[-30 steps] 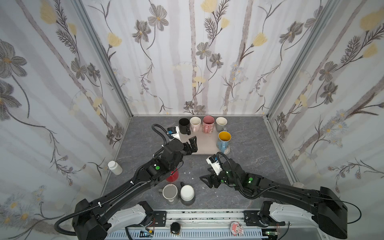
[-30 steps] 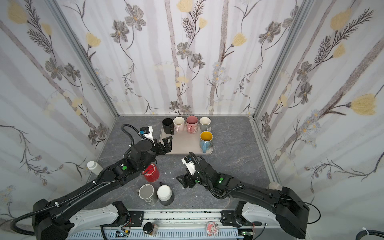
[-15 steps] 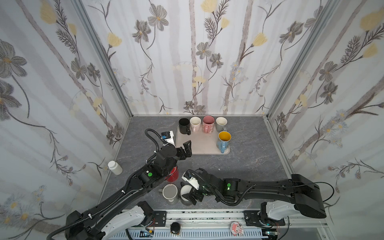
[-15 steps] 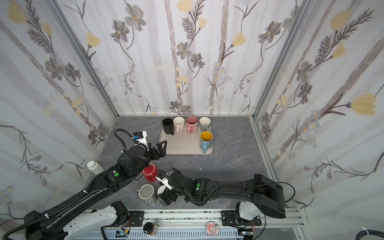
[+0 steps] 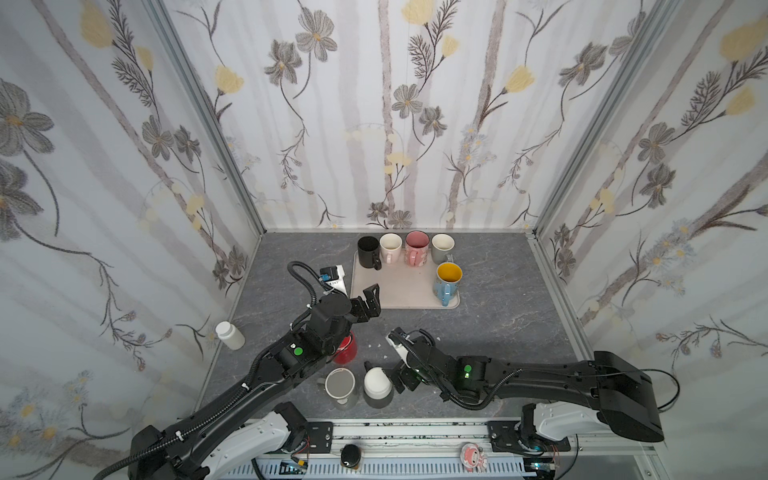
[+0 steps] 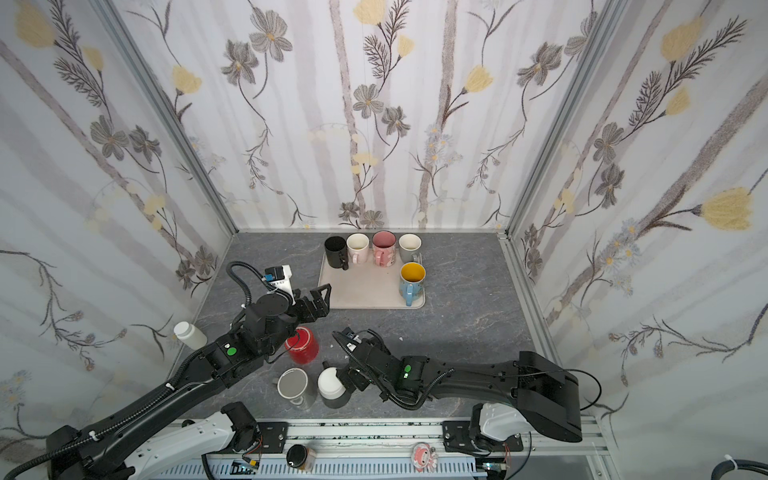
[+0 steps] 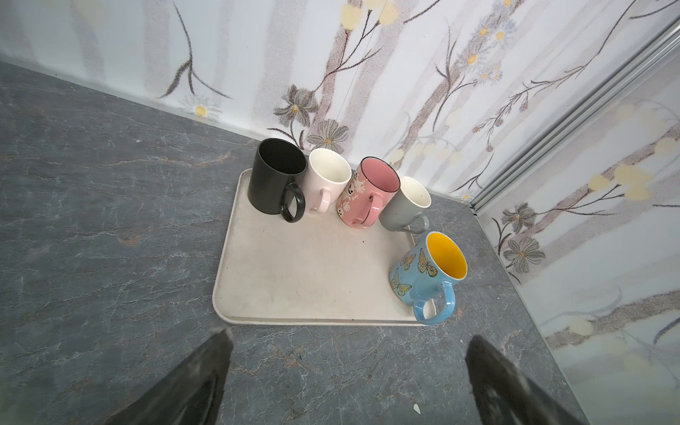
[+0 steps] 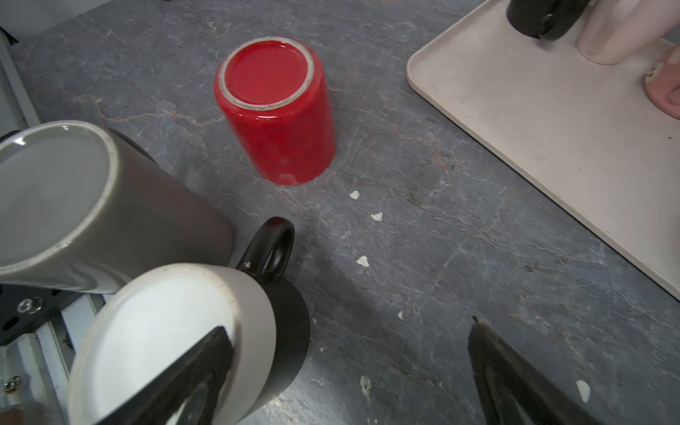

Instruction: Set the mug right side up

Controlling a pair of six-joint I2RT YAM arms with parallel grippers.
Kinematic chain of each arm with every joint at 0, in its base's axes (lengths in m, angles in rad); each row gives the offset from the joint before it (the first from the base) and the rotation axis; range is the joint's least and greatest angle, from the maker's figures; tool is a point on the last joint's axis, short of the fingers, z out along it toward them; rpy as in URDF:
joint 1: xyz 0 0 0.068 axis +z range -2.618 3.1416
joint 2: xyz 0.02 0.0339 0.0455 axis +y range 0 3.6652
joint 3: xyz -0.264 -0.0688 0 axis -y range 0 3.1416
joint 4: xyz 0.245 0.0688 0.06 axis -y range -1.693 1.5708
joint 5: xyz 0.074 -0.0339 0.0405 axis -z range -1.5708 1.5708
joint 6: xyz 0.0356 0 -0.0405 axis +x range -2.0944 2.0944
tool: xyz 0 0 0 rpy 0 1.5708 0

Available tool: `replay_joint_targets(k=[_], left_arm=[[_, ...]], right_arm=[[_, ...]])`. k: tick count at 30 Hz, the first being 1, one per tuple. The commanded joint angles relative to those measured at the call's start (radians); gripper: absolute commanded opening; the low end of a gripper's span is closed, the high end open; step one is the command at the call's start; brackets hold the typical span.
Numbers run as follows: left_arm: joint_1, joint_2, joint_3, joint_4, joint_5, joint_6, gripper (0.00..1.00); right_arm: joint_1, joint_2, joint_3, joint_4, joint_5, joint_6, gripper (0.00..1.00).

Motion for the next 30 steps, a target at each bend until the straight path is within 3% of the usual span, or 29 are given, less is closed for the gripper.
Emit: replay_joint_targets(k=[1,4,9,14,19,30], left_arm=[[0.002,-0.002,-0.006,0.009,-0.002,-0.018,1.00],[0.002,-0.006,-0.010,0.011,-0.007,-0.019,1.00],[0.005,-0.013,-0.016,0.009,-0.009,-0.022,1.00],[0.008,-0.023,-0.026,0.007,-0.012,-0.026,1.00],[0.012,-0.021,-0.025,0.010,0.005,-0.025,1.00],[0.013,0.005,-0.029,0.030,0.102,-0.001,1.00]], right_arm=[[0.004,-0.056,-0.013,-0.021,0.015,-0.016,1.00],[0.045,-0.080,0.012,0.015,-0.054,-0.096,1.00],[0.105,0.016,0.084,-0.005,-0.086,-0.125,1.00],[0.124,0.118,0.129,-0.048,0.028,-0.103,1.00],[0.116,0.116,0.104,-0.085,0.104,-0.058,1.00],[-0.085,-0.120,-0.100,-0.132,0.141,0.073,1.00]])
